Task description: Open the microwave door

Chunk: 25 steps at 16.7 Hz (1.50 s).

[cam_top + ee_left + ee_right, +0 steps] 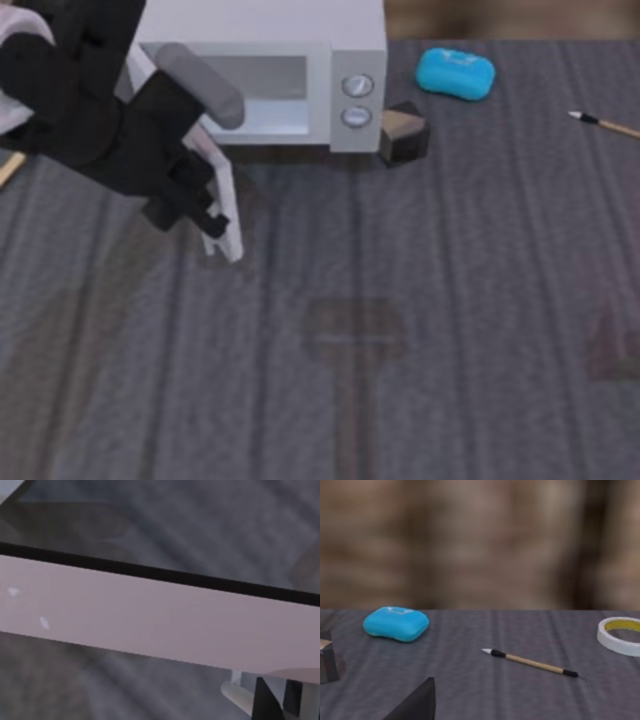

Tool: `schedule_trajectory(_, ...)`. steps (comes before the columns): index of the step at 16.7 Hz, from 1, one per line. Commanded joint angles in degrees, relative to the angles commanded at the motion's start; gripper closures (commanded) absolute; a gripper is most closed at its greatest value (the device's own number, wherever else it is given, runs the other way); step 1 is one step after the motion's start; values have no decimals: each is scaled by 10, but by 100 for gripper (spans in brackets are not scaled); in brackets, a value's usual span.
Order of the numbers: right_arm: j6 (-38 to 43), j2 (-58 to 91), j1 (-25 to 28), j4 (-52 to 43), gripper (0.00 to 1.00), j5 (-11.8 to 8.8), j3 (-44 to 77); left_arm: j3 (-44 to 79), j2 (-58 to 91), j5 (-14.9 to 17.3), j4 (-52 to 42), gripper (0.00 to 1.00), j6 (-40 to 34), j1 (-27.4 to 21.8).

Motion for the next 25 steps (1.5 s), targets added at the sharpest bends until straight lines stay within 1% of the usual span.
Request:
schedule_trajectory(3,0,0,0,0,0,0,0,-2,-9,15,-4,100,29,13)
schedule_trajectory(25,0,0,0,0,0,0,0,-2,-9,15,-4,100,29,13)
